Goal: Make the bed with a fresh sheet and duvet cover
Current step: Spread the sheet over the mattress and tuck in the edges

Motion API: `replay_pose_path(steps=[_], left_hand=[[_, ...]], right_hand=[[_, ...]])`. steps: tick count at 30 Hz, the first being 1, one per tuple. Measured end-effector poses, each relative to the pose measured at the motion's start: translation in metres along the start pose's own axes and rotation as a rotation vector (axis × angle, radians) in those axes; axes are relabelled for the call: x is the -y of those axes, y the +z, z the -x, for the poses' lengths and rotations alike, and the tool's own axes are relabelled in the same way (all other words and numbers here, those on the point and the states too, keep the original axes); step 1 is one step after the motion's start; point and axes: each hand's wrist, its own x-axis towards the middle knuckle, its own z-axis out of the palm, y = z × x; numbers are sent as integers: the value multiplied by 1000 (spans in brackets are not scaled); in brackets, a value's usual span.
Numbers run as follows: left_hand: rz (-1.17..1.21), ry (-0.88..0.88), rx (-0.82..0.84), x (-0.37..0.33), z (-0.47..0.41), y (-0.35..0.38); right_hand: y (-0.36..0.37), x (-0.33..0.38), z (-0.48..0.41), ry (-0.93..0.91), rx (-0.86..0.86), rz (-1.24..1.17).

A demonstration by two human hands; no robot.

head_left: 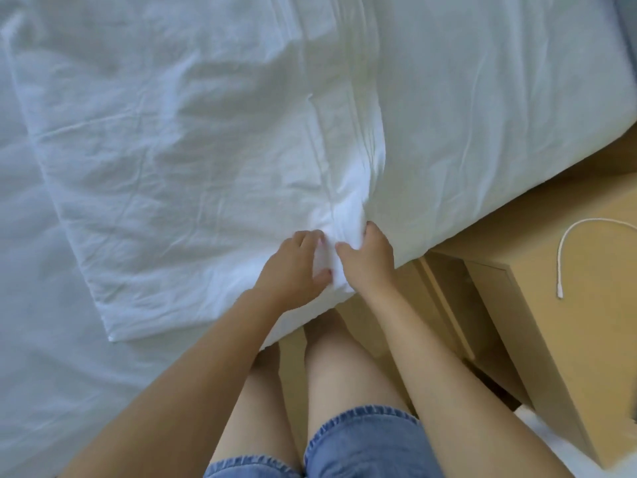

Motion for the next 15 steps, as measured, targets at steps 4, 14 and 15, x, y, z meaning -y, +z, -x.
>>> replay_pose_path(steps=[4, 14, 15], left_hand=[[1015, -573, -30, -22, -11, -37], [561, -556, -147, -6, -54, -91], [531, -562, -146, 0, -57, -92]], right_hand=[[4, 20, 18, -308, 139, 211], [24, 36, -3, -245, 367, -48], [26, 41, -6, -164, 366, -153]])
